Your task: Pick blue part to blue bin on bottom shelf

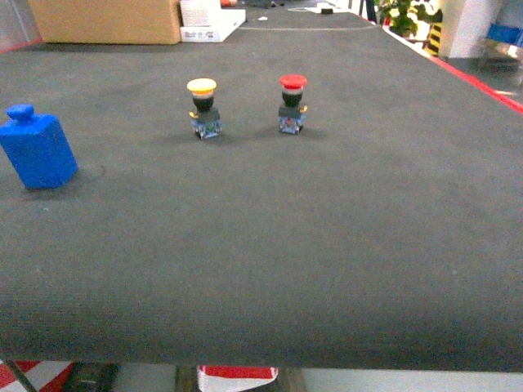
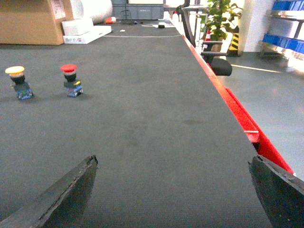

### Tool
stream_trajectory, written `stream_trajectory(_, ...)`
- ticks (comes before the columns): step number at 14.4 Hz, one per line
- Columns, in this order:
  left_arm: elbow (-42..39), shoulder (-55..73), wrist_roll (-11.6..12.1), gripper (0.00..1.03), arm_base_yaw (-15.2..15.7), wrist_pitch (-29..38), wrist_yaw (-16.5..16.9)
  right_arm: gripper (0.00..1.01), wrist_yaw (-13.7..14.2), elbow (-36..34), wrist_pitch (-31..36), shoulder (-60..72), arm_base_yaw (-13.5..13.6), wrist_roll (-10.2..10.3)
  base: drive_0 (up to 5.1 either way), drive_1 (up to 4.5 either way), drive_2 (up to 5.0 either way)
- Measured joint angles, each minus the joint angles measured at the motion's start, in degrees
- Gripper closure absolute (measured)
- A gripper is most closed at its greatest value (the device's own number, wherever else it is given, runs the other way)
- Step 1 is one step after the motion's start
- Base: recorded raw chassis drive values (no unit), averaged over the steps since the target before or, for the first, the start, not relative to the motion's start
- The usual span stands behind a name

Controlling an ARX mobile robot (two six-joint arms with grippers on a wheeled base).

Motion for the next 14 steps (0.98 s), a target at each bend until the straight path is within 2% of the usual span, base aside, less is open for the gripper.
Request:
stream_trajectory(13,0.02,0.00,0.00,0.05,0.00,0.02,-0.09,0.03,-0.02,0.00,0.00,0.00,0.00,-0.02,0.0,0.00,0.0)
stream_trajectory(14,3.87,14.64,-2.56,0.05,-4.59,-3.56,-12.68,0.03,-0.09,0.00,0.02,0.00,0.00,0.00,0.0,0.00,0.0)
